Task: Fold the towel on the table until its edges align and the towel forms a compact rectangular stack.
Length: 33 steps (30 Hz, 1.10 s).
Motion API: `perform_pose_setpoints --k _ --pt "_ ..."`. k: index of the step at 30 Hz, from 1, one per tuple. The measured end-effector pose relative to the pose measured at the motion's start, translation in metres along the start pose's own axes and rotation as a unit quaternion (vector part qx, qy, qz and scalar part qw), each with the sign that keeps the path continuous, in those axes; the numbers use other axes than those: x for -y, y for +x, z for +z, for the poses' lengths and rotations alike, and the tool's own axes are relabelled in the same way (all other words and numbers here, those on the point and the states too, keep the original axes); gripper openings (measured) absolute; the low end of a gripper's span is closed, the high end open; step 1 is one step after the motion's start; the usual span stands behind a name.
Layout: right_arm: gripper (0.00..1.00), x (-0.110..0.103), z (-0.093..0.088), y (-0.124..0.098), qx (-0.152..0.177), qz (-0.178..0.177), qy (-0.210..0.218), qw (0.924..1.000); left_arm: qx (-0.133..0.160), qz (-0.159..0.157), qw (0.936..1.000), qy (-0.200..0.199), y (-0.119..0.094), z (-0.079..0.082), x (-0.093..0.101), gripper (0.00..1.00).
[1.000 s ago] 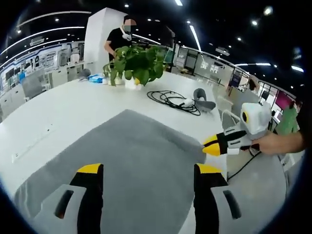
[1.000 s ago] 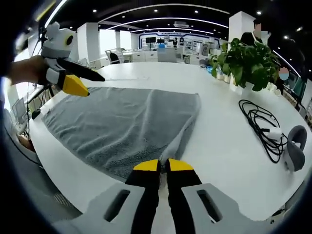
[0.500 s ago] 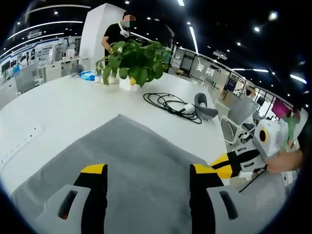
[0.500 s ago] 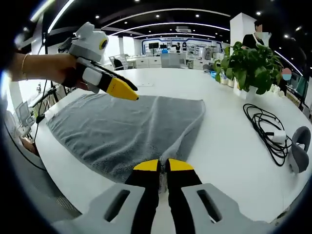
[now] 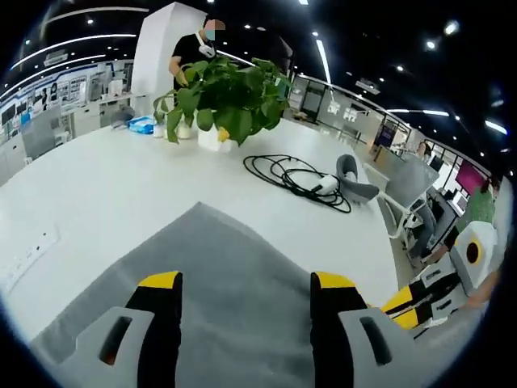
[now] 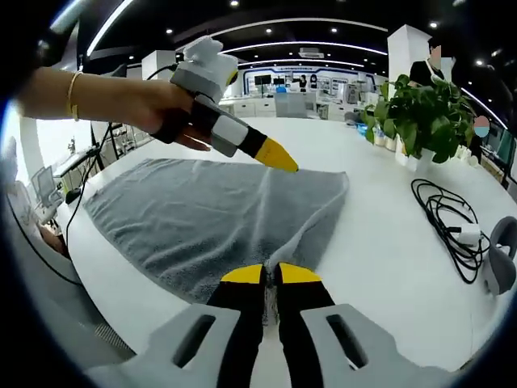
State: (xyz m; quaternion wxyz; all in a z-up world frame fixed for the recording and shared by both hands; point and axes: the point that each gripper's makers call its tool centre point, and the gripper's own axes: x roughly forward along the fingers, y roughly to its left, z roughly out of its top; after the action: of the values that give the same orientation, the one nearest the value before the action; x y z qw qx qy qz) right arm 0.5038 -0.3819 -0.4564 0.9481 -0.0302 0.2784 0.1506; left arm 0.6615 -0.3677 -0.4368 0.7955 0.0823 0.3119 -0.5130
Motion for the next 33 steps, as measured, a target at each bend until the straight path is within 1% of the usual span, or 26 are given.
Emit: perform_pose_setpoints --k 2,5,9,13,17,18,19,20,22,25,27,30,33 --pt "0.03 -0.002 0.001 0.000 0.002 0.004 0.001 1.0000 -0.004 -0.010 0.9999 0.003 0.004 0.003 0.005 0.66" --pt "0.03 -0.006 0.001 0.000 -0.006 0.005 -0.032 0.9994 -0.008 -0.012 0.9999 0.010 0.015 0.008 0.007 0.66" --pt "0.03 -0.008 0.003 0.002 -0.001 0.011 -0.033 0.9994 -0.004 -0.022 0.9997 0.005 0.025 0.014 0.013 0.64" --pt "0.03 -0.011 0.005 0.002 0.003 0.017 -0.035 0.9993 -0.011 -0.032 0.9994 -0.002 0.037 0.013 0.016 0.60" --pt "0.03 -0.015 0.004 0.004 0.002 0.025 -0.040 0.9989 -0.017 -0.041 0.9990 -0.010 0.049 0.011 0.019 0.54" --pt "0.03 -0.015 0.005 0.005 0.004 0.025 -0.040 0.9989 -0.019 -0.040 0.9990 -0.011 0.051 0.010 0.018 0.53" --pt "0.03 -0.016 0.005 0.005 0.006 0.027 -0.040 0.9988 -0.022 -0.027 0.9994 -0.007 0.053 0.009 0.014 0.51" --pt "0.03 -0.016 0.006 0.006 0.006 0.027 -0.040 0.9988 -0.023 -0.023 0.9995 -0.003 0.056 0.009 0.010 0.50" --pt "0.03 -0.018 0.006 0.006 0.005 0.030 -0.043 0.9986 -0.024 -0.023 0.9994 -0.005 0.062 0.009 0.007 0.47" --pt "0.03 -0.021 0.009 0.006 0.010 0.032 -0.056 0.9979 -0.019 -0.021 0.9994 -0.017 0.066 0.011 0.005 0.47" --pt "0.03 -0.022 0.008 0.007 0.008 0.034 -0.059 0.9976 -0.017 -0.017 0.9994 -0.023 0.069 0.009 0.005 0.46" --pt "0.03 -0.022 0.009 0.006 0.010 0.034 -0.059 0.9976 -0.025 -0.001 0.9992 -0.030 0.075 0.003 0.001 0.43" --pt "0.03 -0.020 0.011 0.006 0.013 0.031 -0.055 0.9979 -0.030 0.012 0.9985 -0.043 0.079 -0.003 -0.005 0.36"
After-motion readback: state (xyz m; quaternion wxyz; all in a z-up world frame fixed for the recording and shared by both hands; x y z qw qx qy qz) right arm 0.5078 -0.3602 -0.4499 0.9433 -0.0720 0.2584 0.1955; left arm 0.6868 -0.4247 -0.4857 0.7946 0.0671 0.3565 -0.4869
